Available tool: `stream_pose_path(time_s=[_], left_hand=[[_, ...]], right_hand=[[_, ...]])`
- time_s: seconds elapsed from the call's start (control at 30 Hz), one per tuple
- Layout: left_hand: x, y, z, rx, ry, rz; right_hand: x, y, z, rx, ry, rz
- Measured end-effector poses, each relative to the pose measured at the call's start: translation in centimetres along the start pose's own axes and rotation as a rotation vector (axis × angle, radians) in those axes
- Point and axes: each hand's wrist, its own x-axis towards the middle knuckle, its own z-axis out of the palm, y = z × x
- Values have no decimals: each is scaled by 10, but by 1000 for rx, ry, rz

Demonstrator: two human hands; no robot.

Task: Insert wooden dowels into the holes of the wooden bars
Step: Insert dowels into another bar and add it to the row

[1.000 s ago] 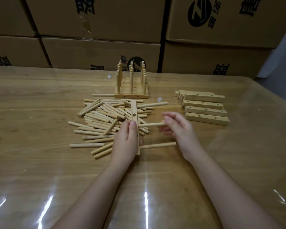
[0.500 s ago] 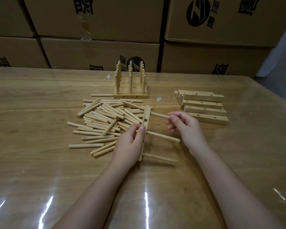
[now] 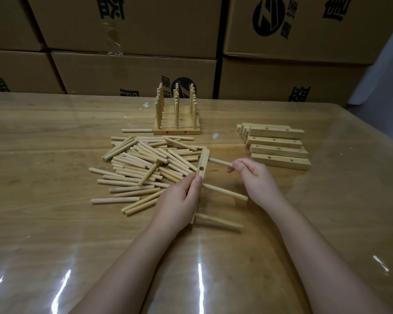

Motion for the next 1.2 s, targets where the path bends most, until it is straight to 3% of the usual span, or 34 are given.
stream_pose_path(time_s=[0.27, 0.37, 0.47, 0.6, 0.73, 0.9, 1.07, 1.2], left_hand=[[1, -1, 1, 19, 8, 35], [2, 1, 1, -93, 21, 37], [7, 0, -2, -300, 133, -96], [14, -5, -7, -561, 286, -249], [14, -9, -8, -564, 302, -251], [14, -8, -7, -506, 328, -229], [16, -8, -6, -518, 331, -257], [16, -8, -4, -460, 348, -221]], right_hand=[[2, 4, -3, 94, -55, 34], [4, 0, -5, 372, -78, 73], [7, 2, -6, 627, -66, 120], [1, -1, 7, 540, -249, 103], [-8, -14, 20, 526, -421, -19], [-11, -25, 17, 446, -288, -192], [-16, -27, 16, 141, -274, -248], [-20, -32, 17, 13, -136, -304]])
